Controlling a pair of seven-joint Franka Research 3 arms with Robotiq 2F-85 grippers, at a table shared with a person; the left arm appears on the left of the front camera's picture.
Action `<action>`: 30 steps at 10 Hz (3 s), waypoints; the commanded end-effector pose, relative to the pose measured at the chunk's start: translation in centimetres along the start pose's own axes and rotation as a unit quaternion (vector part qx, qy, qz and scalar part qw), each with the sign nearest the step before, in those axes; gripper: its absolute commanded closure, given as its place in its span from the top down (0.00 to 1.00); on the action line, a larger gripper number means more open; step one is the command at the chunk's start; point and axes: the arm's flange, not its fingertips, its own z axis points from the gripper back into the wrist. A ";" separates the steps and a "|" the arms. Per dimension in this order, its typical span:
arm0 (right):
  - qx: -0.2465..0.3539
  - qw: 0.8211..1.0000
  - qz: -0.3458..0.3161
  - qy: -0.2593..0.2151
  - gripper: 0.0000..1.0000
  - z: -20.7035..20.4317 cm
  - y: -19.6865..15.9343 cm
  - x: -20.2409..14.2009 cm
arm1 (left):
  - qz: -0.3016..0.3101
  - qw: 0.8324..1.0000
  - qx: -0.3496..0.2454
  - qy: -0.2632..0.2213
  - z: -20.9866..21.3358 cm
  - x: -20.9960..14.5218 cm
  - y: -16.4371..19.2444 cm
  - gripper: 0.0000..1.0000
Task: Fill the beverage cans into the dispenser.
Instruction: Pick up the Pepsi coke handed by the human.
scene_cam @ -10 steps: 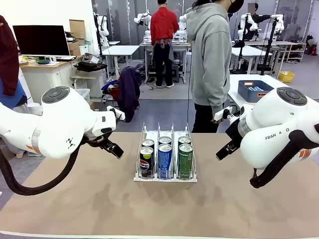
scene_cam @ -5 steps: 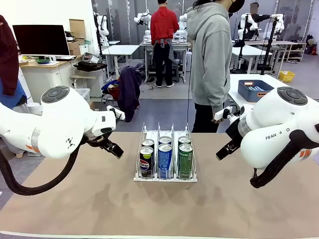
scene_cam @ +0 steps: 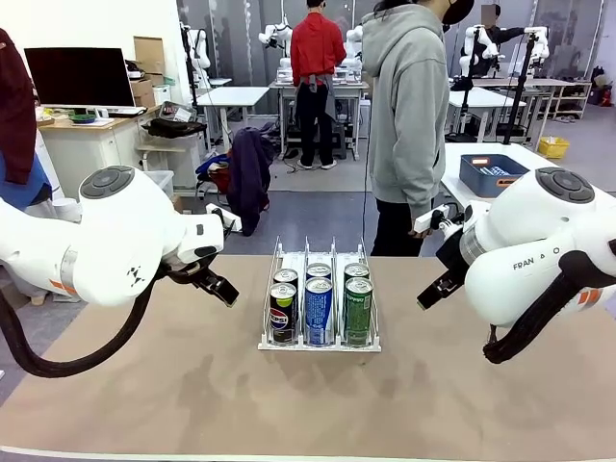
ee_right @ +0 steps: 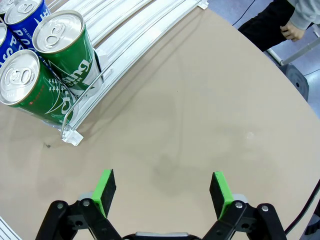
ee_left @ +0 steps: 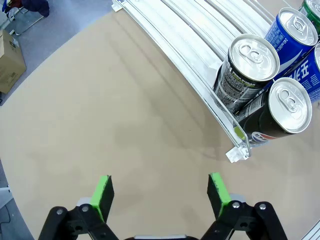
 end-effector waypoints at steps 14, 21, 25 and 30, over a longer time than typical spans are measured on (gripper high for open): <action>0.227 0.964 0.101 -0.092 1.00 11.8 -3.3 -1.4 | -0.106 0.975 -0.195 -0.005 11.4 0.9 3.7 1.00; 0.281 0.955 0.053 -0.072 1.00 15.9 -5.9 1.9 | -0.104 0.948 -0.298 0.031 15.7 3.1 3.8 1.00; 0.318 0.942 0.072 -0.073 1.00 24.2 -8.9 3.7 | -0.108 0.935 -0.335 -0.042 22.9 6.1 6.8 1.00; 0.189 0.972 0.056 -0.128 1.00 31.7 -11.9 4.7 | -0.112 0.953 -0.243 -0.142 30.0 6.1 8.2 1.00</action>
